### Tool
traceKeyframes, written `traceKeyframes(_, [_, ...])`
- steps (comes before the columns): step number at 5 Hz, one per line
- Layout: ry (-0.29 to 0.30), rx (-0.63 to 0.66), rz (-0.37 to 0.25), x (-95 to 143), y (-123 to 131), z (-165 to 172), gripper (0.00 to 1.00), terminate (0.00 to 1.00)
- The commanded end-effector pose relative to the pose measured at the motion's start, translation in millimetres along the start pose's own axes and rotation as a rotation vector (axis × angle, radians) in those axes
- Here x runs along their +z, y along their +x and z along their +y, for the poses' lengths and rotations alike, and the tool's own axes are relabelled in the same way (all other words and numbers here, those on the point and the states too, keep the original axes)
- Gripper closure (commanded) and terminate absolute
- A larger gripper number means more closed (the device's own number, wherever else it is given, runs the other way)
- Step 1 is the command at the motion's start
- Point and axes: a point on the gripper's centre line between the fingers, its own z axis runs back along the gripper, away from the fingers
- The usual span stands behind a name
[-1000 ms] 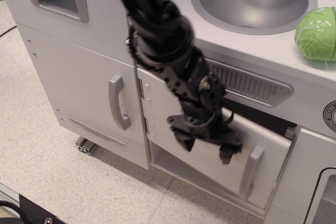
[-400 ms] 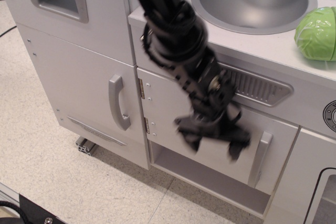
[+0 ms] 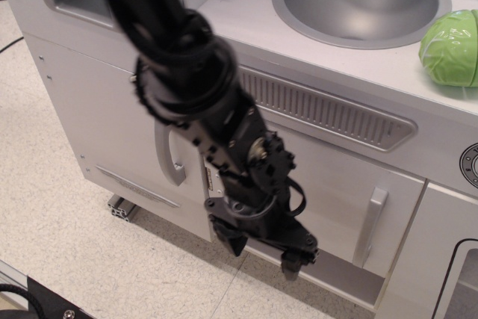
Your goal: Close cabinet
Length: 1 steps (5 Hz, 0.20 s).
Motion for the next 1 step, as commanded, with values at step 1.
traceKeyframes(1, [-0.009, -0.002, -0.043, 15.3, 11.5, 1.9, 0.0, 1.0])
